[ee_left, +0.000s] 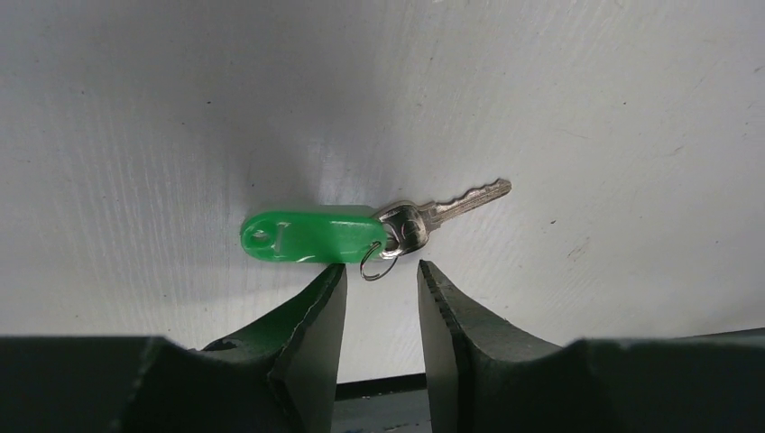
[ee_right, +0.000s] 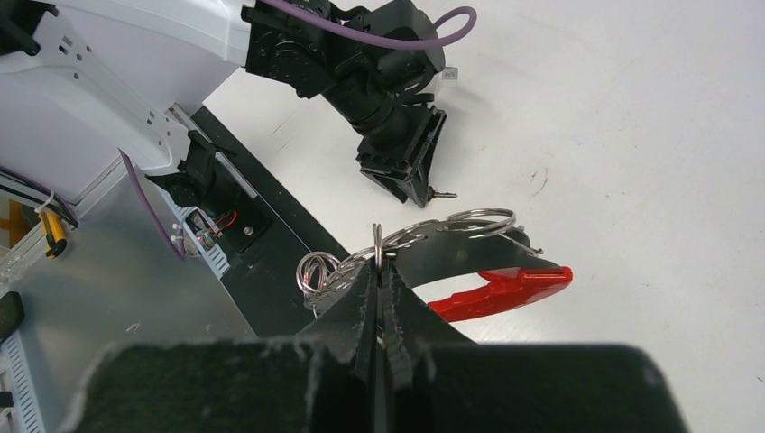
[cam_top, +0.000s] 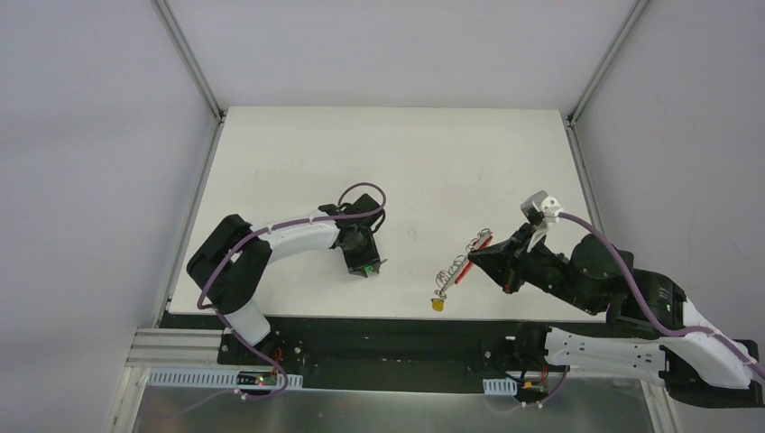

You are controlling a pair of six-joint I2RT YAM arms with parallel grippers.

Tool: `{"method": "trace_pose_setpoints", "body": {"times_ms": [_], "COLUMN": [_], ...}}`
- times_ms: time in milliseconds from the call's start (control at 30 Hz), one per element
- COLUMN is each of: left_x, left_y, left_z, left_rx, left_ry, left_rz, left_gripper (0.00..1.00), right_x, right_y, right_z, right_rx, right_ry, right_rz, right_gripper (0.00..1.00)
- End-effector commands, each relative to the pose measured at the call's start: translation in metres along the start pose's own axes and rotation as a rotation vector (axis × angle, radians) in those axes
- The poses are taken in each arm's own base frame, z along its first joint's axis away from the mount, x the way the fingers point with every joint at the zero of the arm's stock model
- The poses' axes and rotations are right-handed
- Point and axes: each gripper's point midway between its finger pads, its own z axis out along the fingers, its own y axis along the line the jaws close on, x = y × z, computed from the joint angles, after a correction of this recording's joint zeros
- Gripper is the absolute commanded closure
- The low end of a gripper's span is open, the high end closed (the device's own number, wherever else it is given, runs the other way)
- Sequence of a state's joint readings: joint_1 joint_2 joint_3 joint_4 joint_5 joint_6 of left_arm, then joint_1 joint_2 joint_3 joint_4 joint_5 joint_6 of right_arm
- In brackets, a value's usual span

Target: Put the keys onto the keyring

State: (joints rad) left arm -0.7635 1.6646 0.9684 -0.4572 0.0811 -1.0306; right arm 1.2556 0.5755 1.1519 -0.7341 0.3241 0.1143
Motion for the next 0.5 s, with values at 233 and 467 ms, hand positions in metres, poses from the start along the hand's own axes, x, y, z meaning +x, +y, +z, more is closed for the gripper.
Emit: {"method": "trace_pose_setpoints", "body": {"times_ms": [233,467], "left_x": [-0.013,-0.016], "left_y": [0.015,0.022], "left_z": [0.007,0.006], "left_rx": [-0.032,-0.035], "left_ry": [-0.014,-0.016], "left_rz": [-0.012,-0.015], "left_gripper": [0.77,0.89], "right_x": [-0.016,-0.017], "right_y": [0.008,0.01], "right_z": [0.002,0.003], "right_rx": [-0.031,-0.036], "right_ry": [-0.063,-0.063], "right_rz": [0.016,0.018], "right_gripper": [1.0,1.0]}}
